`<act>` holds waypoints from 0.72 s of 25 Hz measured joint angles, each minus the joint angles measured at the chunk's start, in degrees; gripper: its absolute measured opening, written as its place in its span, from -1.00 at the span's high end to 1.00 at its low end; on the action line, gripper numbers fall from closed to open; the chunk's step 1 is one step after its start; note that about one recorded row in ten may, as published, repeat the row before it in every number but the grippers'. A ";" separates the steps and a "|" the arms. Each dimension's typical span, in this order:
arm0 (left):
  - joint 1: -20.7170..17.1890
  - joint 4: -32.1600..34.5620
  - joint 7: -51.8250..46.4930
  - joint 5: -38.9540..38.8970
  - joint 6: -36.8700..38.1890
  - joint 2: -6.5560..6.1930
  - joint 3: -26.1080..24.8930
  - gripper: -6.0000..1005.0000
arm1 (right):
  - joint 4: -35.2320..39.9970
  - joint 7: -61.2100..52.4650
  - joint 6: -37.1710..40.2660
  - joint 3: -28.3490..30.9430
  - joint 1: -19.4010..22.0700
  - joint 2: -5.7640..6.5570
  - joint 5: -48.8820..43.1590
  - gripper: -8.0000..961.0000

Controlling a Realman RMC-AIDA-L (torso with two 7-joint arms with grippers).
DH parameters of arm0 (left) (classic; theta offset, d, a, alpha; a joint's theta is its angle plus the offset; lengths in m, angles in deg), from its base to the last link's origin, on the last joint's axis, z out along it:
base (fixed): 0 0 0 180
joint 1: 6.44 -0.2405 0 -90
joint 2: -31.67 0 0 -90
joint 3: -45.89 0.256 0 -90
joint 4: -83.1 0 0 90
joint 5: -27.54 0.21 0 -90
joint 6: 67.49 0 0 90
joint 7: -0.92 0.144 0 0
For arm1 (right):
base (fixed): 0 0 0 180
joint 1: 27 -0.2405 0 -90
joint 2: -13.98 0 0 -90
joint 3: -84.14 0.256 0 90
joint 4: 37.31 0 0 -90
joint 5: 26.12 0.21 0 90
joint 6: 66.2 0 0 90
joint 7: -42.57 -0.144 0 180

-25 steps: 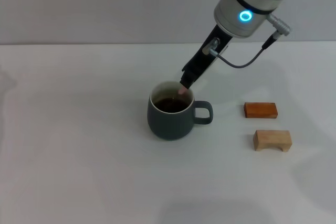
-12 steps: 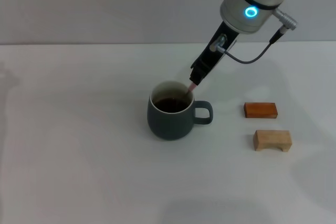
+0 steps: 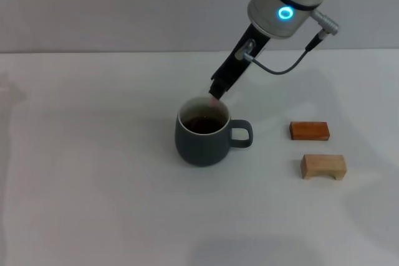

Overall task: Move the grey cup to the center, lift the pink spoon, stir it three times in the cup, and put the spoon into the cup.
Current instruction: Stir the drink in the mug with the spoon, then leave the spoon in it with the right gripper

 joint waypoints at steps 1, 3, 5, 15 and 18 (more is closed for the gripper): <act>0.00 0.00 0.00 0.00 0.00 0.00 0.00 0.99 | 0.00 0.00 0.00 0.00 0.00 0.00 0.00 0.66; -0.02 0.00 0.00 -0.02 0.00 0.05 0.00 0.99 | 0.19 -0.29 0.76 0.02 0.00 0.19 -1.64 0.66; -0.07 0.00 0.00 -0.02 0.01 0.11 0.00 0.99 | 0.33 -0.47 0.67 0.03 -0.03 0.20 -2.84 0.66; -0.19 0.00 -0.15 -0.08 0.18 0.19 0.00 0.99 | 0.61 -0.01 -2.66 -0.07 -0.06 -0.11 0.82 0.66; -0.19 0.00 -0.26 -0.10 0.30 0.18 0.00 0.99 | 0.61 0.07 -1.86 -0.04 -0.06 -0.11 1.54 0.66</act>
